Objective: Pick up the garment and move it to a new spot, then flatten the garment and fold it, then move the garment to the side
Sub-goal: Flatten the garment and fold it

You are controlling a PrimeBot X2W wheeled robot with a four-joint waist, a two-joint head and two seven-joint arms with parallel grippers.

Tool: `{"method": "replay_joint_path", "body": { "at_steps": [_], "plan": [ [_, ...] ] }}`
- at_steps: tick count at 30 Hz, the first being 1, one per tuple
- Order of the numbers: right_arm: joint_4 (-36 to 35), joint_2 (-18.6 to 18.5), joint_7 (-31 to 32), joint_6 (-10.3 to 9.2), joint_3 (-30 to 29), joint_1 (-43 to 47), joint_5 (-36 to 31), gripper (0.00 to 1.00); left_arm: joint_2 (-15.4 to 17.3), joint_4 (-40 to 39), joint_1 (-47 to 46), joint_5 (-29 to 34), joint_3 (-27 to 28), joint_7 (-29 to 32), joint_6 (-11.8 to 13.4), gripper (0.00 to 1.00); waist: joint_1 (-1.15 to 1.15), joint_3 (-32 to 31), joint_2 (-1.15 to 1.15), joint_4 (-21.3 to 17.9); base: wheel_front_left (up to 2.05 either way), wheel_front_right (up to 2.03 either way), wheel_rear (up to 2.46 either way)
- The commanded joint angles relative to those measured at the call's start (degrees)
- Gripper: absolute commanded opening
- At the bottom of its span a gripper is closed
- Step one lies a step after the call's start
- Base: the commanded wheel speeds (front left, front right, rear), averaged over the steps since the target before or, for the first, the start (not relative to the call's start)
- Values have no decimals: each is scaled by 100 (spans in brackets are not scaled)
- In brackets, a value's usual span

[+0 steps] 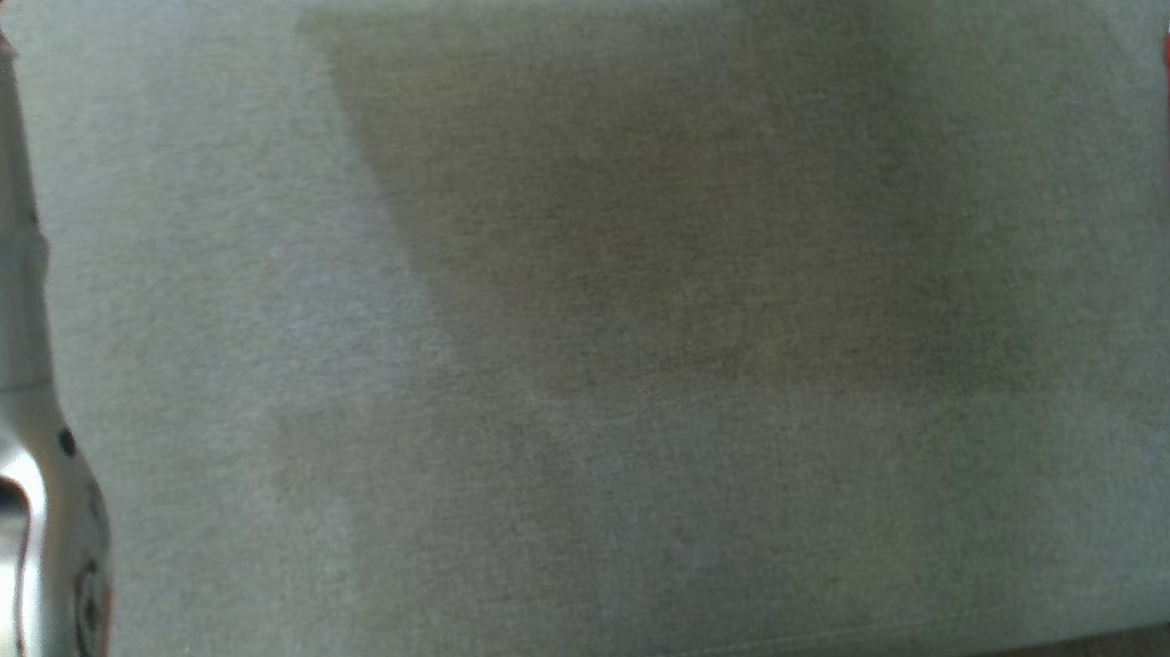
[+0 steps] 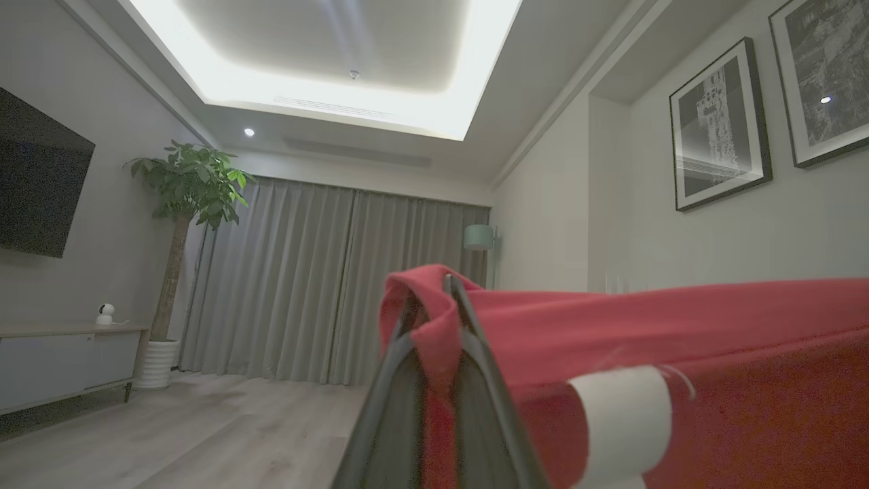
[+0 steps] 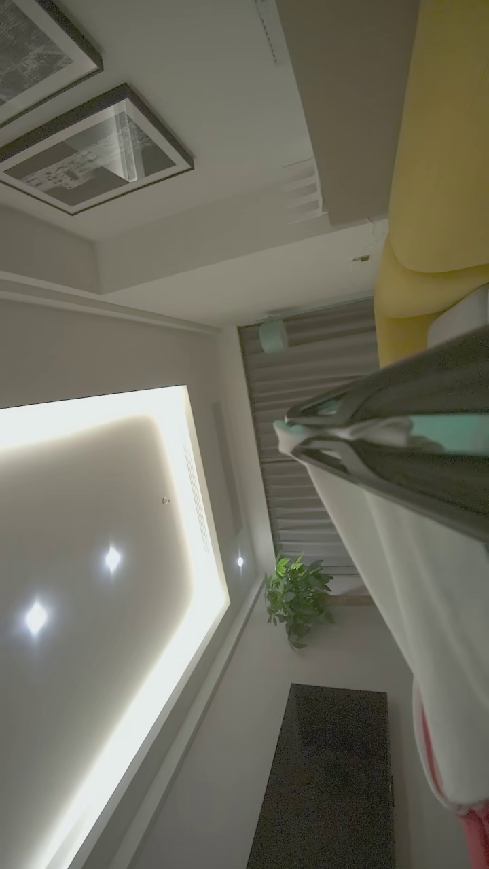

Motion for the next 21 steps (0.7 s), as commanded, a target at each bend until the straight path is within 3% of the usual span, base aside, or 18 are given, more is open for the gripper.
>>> {"method": "replay_joint_path", "body": {
  "at_steps": [1,6,15,21],
  "plan": [
    [-179,125,-26,20,-26,47,29,0,227,-115,10,54,148,-15,6,0,-2,75,0,-65,0,0,0],
    [-251,267,-28,20,233,1256,367,0,-34,-120,1181,27,548,-19,-106,0,-2,114,0,-190,0,0,0],
    [33,415,-29,20,1090,4716,1615,0,-860,395,4369,-171,1799,-21,-305,0,-2,-184,0,-422,0,0,0],
    [-51,469,-29,20,1222,5862,2021,0,-927,669,5274,-416,1789,-21,-394,0,-2,-556,0,-487,0,0,0]
  ]
}}
